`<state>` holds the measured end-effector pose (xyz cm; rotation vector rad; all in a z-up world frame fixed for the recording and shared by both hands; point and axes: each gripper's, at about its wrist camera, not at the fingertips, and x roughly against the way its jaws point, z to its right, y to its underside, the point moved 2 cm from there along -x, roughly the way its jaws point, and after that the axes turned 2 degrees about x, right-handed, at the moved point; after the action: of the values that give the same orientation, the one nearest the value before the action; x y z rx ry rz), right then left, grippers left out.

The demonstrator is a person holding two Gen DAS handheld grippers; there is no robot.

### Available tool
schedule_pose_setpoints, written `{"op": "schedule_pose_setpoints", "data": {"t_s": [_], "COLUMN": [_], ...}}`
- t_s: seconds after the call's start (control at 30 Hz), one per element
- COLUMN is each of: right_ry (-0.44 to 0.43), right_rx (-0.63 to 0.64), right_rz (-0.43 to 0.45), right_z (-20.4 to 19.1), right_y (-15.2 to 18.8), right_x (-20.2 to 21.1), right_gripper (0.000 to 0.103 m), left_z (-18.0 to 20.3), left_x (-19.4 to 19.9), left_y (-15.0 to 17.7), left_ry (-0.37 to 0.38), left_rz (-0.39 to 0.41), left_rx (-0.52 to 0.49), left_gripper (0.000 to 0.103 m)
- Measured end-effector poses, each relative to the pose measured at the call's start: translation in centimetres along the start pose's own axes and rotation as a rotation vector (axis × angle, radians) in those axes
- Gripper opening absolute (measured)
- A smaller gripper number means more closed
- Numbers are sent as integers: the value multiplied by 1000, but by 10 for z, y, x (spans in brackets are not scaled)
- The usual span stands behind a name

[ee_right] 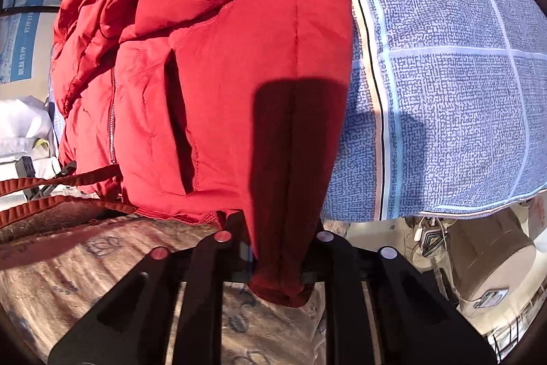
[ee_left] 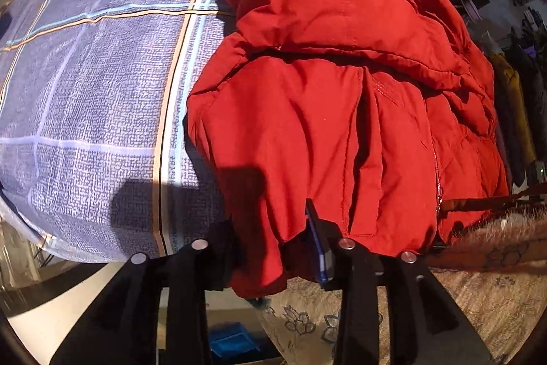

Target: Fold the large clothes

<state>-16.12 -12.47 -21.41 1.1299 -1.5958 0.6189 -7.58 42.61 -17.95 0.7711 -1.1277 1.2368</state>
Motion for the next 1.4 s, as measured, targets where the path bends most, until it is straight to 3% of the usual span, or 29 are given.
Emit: {"op": "schedule_pose_setpoints", "data": {"t_s": [0.03, 0.1, 0.2, 0.33, 0.4, 0.47, 0.53, 0.57, 0.63, 0.7, 0.83, 0.93, 1.13, 1.23, 1.4], "right_ry": [22, 35, 54, -24, -34, -32, -40, -42, -48, -41, -43, -78, -206, -235, -267], "right_rx": [-1, 12, -3, -109, -91, -52, -31, -29, -24, -2, 23, 34, 19, 27, 46], "right_rz": [-1, 5, 31, 2, -11, -25, -42, -42, -37, -26, -3, 30, 125, 194, 310], "right_z": [-1, -10, -1, 37, 39, 36, 33, 30, 19, 11, -6, -10, -25, -32, -39], "right_y": [-1, -4, -3, 6, 13, 13, 15, 14, 15, 14, 12, 5, -15, -31, -70], "right_x": [-1, -2, 2, 1, -2, -5, -8, -9, -13, -10, -2, 14, 49, 69, 114], "right_gripper": [31, 39, 65, 66, 66, 60, 39, 34, 21, 17, 16, 15, 14, 14, 14], "left_z": [-4, -14, -32, -45, -37, -30, -26, -23, -18, -8, 0, 1, 14, 41, 53], "left_x": [2, 8, 9, -8, -18, -24, -29, -30, -30, -31, -21, -14, 25, 49, 78], "left_y": [3, 5, 7, 11, 13, 14, 14, 14, 13, 9, 2, -15, -47, -54, -95], "left_ry": [6, 26, 1, 19, 10, 9, 27, 33, 47, 49, 53, 66, 120, 132, 145], "left_rz": [8, 42, 49, -6, -24, -25, -31, -33, -40, -43, -31, 5, 112, 154, 233], "left_rx": [28, 82, 119, 119, 103, 118, 132, 130, 111, 85, 58, 46, 41, 32, -12], "left_gripper": [54, 70, 78, 78, 78, 78, 75, 73, 61, 51, 34, 30, 26, 26, 26]}}
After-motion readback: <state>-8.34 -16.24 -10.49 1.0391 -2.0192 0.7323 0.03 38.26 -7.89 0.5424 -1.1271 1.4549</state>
